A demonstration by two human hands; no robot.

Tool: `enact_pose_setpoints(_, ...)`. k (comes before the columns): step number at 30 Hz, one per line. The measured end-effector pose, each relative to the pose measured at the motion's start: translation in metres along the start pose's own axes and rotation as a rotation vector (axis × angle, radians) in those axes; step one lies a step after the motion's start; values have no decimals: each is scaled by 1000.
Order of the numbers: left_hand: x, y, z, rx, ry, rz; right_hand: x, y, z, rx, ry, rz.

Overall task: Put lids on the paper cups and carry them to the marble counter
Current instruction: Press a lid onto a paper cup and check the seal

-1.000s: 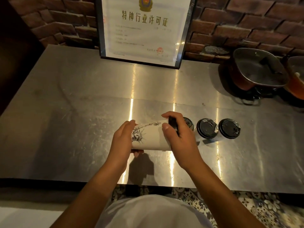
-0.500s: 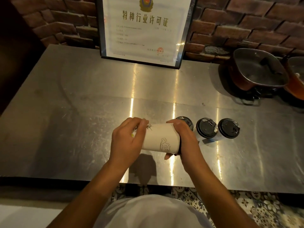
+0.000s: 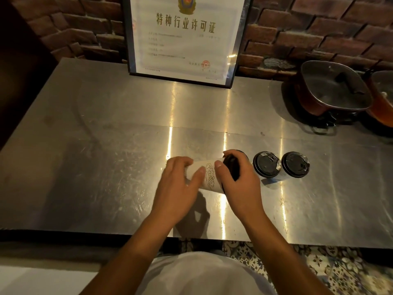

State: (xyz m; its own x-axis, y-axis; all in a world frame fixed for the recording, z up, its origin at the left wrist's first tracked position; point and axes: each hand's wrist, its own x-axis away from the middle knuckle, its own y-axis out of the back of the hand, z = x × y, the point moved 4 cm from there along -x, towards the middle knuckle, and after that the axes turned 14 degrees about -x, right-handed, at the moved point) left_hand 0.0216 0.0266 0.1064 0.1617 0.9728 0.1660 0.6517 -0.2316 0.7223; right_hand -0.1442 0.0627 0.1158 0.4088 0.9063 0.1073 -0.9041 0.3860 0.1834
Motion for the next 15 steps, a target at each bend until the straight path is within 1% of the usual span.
enact_pose_setpoints(2,2,-9,-2,71,28,105,0,-3,-1,42,-2,10)
enact_pose_setpoints(4,1,-11,-1,113,39,156,-1,-4,-1,-3,-49,49)
enact_pose_setpoints(7,-1,-8,4,127,66,156,0,-1,-1,-176,-101,146)
enact_pose_setpoints(10,-6,-2,10,250,93,99,0,2,-13,-488,-262,162)
enact_pose_setpoints(12,-8,-2,11,325,121,96,3,-1,-21,-655,-363,178)
enact_pose_setpoints(15,-7,-7,10,361,105,167,13,-11,-30,-667,-467,242)
